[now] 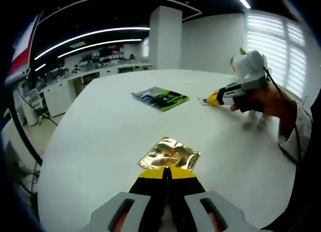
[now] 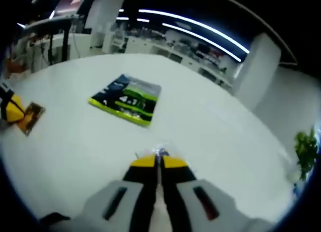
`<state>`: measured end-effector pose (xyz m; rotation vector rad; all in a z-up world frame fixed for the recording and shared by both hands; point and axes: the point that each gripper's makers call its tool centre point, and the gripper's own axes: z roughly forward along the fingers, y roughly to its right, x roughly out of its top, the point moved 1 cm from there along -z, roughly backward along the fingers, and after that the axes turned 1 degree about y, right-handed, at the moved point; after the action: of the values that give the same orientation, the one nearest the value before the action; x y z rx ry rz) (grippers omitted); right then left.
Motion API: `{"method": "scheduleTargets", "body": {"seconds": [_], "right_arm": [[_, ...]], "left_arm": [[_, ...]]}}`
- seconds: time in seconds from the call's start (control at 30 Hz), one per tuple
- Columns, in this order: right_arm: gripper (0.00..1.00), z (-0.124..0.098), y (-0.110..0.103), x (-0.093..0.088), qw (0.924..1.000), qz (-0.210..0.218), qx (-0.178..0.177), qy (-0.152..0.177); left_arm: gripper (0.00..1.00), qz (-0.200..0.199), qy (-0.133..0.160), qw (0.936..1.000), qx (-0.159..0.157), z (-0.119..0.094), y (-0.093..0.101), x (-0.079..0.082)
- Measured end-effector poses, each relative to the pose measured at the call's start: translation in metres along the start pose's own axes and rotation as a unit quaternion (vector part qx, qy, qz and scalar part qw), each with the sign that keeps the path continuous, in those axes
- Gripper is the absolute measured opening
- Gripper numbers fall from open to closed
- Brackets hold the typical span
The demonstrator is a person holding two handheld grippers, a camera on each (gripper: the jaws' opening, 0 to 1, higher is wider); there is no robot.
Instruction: Arrange the skincare products in the storage area until every visible bottle or jar stands upright without overlapping.
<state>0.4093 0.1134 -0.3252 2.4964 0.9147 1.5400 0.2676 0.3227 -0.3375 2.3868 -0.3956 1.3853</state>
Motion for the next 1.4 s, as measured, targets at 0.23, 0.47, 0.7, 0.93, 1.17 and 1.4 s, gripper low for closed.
{"method": "scheduleTargets", "body": {"seconds": [0.23,0.47,0.7,0.93,1.17,1.4], "right_arm": [[0.11,0.003,-0.011,0.028,0.9971,0.054,0.034,0.043],[0.15,0.016,-0.021,0.03,0.9916,0.102,0.07,0.036],[0.16,0.028,-0.021,0.028,0.9862,0.139,0.084,0.034],[0.18,0.042,-0.02,0.025,0.9827,0.161,0.087,0.024],[0.17,0.051,-0.022,0.025,0.9807,0.17,0.094,0.02],[0.16,0.057,-0.022,0.025,0.9784,0.18,0.1,0.017]], "left_arm": [[0.06,-0.016,0.037,0.9991,-0.014,0.007,0.001,0.028],[0.24,-0.039,0.075,0.9959,-0.031,0.031,-0.004,0.065],[0.34,-0.036,0.064,0.9967,-0.035,0.064,-0.014,0.077],[0.36,-0.05,0.052,0.9964,-0.045,0.096,-0.023,0.078],[0.35,-0.048,0.03,0.9973,-0.047,0.117,-0.026,0.075],[0.29,-0.045,0.015,0.9972,-0.058,0.133,-0.02,0.073]]}}
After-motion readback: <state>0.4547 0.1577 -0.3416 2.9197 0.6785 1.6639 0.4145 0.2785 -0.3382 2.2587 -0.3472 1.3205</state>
